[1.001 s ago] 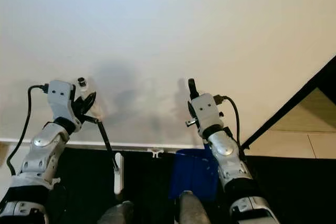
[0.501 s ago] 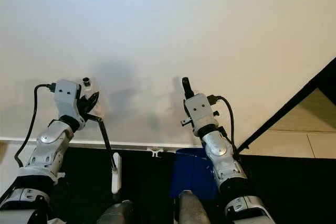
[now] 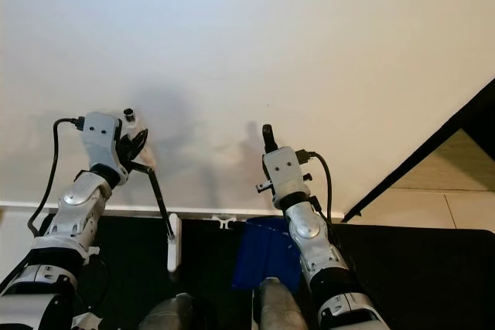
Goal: Sweep floor
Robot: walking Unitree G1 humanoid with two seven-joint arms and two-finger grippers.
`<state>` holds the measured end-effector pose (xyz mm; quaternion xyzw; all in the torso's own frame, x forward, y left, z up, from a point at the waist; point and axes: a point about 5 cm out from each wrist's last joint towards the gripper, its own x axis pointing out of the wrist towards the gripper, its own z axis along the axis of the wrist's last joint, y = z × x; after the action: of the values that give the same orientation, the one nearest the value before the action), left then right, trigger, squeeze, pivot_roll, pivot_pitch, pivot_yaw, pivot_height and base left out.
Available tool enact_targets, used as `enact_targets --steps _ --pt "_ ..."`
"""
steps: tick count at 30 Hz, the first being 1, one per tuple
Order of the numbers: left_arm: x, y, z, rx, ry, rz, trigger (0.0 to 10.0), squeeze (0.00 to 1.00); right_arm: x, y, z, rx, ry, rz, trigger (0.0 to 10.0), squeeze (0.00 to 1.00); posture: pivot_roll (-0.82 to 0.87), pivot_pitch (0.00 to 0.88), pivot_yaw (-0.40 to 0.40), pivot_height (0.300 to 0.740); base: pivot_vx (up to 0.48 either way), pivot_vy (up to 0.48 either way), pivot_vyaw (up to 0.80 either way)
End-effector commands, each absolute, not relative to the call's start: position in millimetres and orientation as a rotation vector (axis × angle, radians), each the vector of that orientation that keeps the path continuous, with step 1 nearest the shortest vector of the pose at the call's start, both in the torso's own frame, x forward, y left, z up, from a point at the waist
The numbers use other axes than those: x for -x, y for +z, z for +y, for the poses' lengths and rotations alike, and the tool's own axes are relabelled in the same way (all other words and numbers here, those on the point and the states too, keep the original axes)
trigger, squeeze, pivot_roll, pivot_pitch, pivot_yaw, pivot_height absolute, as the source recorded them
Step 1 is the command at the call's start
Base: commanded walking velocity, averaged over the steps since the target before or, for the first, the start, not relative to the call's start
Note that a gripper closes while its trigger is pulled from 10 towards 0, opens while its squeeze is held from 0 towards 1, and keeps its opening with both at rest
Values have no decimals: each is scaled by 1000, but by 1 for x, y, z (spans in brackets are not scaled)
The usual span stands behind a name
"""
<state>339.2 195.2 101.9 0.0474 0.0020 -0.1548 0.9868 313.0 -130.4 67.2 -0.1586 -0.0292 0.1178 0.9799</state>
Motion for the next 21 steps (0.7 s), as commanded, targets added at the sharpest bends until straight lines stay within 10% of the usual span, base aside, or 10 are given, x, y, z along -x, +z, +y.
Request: enact_targets --steps 1,21 --pt "-341 103 194 -113 -343 1 10000 0 -312 68 -125 336 246 -85 10000 0 24 245 46 740 0 0 0" --pt "-354 114 175 -201 -512 -31 10000 0 -308 67 -117 346 258 -112 10000 0 -8 276 64 740 0 0 0"
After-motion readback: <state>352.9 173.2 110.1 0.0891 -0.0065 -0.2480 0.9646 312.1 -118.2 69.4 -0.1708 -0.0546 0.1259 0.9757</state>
